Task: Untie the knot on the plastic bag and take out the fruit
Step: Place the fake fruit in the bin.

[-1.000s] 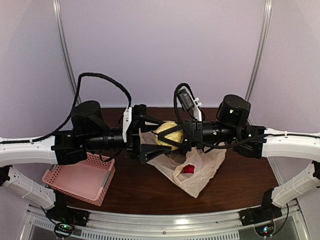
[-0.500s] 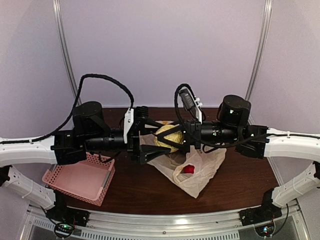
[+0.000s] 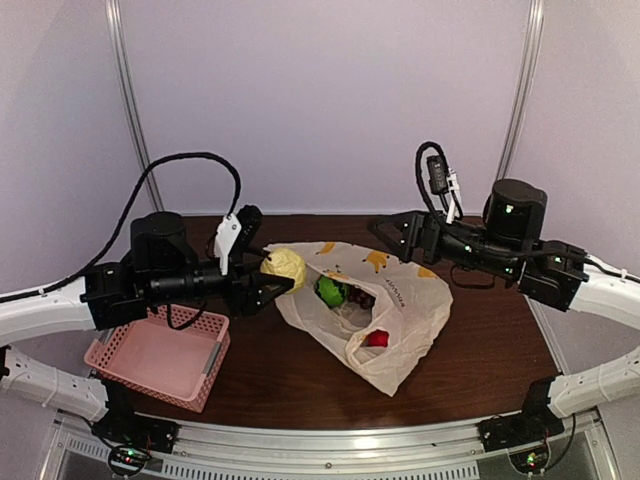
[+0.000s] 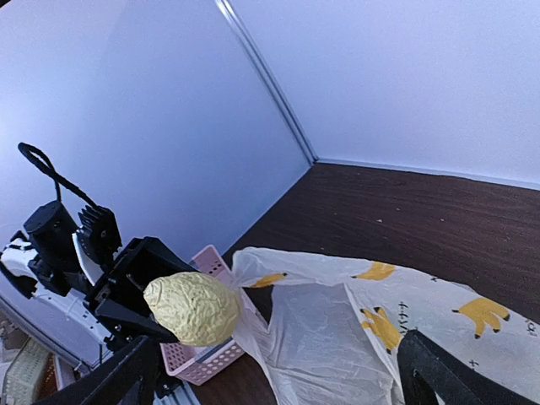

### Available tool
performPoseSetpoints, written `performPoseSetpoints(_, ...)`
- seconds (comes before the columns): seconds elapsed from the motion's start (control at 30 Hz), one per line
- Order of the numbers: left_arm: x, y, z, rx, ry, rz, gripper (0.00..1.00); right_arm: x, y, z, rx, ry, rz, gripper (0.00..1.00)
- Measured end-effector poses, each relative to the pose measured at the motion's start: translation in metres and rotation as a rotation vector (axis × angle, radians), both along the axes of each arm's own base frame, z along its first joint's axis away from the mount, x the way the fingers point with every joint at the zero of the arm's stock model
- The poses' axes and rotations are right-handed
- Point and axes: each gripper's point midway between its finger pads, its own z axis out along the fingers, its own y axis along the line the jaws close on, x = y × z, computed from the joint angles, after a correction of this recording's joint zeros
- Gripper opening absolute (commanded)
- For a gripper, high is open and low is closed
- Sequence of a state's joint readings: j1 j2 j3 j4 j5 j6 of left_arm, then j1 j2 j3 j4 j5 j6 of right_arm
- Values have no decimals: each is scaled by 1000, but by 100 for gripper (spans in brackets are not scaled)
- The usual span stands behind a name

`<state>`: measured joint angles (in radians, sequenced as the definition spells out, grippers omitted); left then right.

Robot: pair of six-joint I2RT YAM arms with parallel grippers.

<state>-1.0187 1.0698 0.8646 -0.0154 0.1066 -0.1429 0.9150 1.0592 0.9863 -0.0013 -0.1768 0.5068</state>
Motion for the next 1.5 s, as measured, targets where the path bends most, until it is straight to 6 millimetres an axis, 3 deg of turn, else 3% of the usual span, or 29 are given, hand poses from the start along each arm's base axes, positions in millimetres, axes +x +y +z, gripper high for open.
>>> performPoseSetpoints(0.07, 23, 28, -27, 32, 107, 125, 44, 11, -10, -14, -53, 21, -69, 100)
performPoseSetpoints(0.2, 46, 80, -72, 71, 291, 355, 41, 29, -32, -40, -161, 56, -201, 100)
performPoseSetpoints(0.37, 51, 141, -111, 76, 478, 614, 38, 39, -51, -55, -232, 74, -294, 100)
performPoseSetpoints(0.53, 46, 179, -142, 80, 596, 771, 40, 43, -58, -61, -256, 76, -320, 100)
performPoseSetpoints(0.73, 38, 196, -180, 131, 695, 849, 41, 43, -59, -67, -268, 83, -324, 100)
performPoseSetpoints(0.97, 35, 197, -205, 192, 746, 864, 46, 43, -59, -69, -269, 86, -324, 100)
performPoseSetpoints(1.5, 33, 195, -219, 188, 769, 861, 69, 44, -59, -75, -273, 104, -325, 100)
